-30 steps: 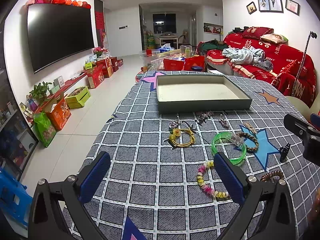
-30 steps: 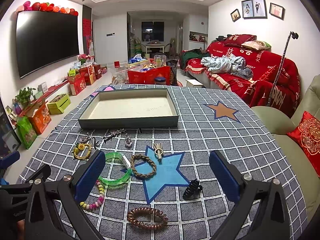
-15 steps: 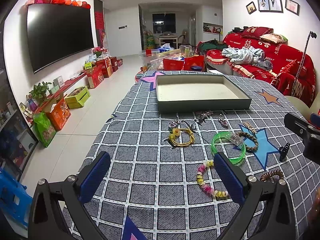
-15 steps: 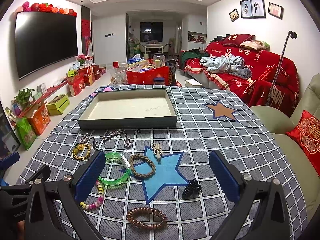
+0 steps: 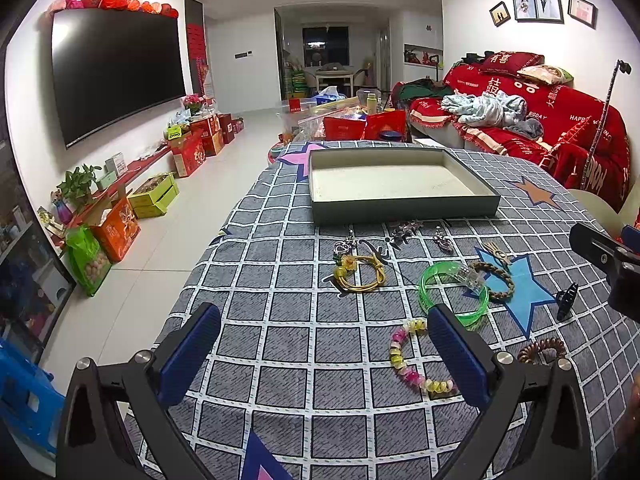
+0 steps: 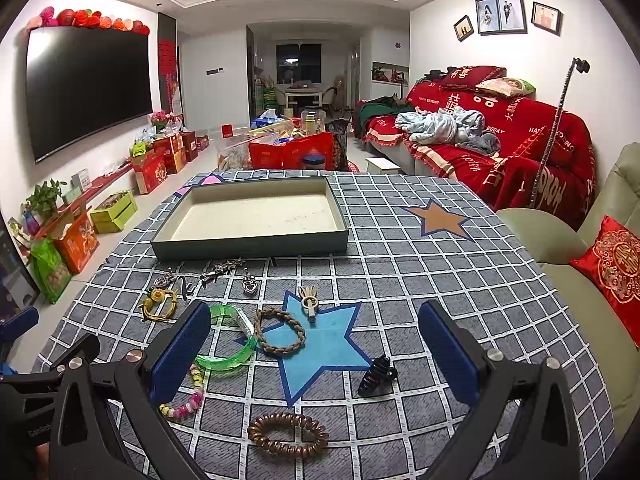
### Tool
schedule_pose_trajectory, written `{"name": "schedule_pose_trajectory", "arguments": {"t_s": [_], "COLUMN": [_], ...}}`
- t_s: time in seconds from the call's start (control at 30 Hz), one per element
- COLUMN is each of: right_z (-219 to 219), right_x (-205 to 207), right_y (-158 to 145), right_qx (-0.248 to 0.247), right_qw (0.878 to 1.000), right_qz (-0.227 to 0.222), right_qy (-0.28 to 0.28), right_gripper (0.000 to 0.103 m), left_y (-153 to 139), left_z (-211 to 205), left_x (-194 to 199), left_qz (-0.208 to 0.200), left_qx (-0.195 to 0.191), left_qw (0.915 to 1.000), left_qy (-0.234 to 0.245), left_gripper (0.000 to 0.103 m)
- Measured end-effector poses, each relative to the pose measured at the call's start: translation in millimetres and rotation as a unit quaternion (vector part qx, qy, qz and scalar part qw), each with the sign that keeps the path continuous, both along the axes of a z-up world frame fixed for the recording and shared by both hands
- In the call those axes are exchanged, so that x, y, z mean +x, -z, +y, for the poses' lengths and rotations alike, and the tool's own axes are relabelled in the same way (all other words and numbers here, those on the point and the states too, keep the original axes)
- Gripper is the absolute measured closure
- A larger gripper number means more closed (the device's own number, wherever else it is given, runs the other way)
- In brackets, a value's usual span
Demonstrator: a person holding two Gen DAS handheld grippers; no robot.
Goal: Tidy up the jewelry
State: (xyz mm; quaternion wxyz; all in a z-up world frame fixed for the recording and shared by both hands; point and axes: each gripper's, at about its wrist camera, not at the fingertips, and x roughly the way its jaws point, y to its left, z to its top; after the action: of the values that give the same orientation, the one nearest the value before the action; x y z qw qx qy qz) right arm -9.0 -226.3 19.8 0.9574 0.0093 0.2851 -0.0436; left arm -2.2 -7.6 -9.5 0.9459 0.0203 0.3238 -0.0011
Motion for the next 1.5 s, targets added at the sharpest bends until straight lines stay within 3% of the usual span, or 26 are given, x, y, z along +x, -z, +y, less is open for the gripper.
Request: {"name": "schedule_pose_trajectory", "arguments": {"t_s": [1.5], "right_z": [-0.9], "right_x": [-1.5], "right_y": [4.6], "right_qx": [0.01], "right_qw": [1.0], "right_qz": [0.004], "right_qy": [0.011], "right_gripper": [0.0], "left_y": [1.7], "left_z": [-1.5], "left_x": [-1.4], "left_qz": [0.002], "left_qx": [0.003], "left_qw": [1.0], "left_qy": [0.0], "left_gripper": [0.0]}}
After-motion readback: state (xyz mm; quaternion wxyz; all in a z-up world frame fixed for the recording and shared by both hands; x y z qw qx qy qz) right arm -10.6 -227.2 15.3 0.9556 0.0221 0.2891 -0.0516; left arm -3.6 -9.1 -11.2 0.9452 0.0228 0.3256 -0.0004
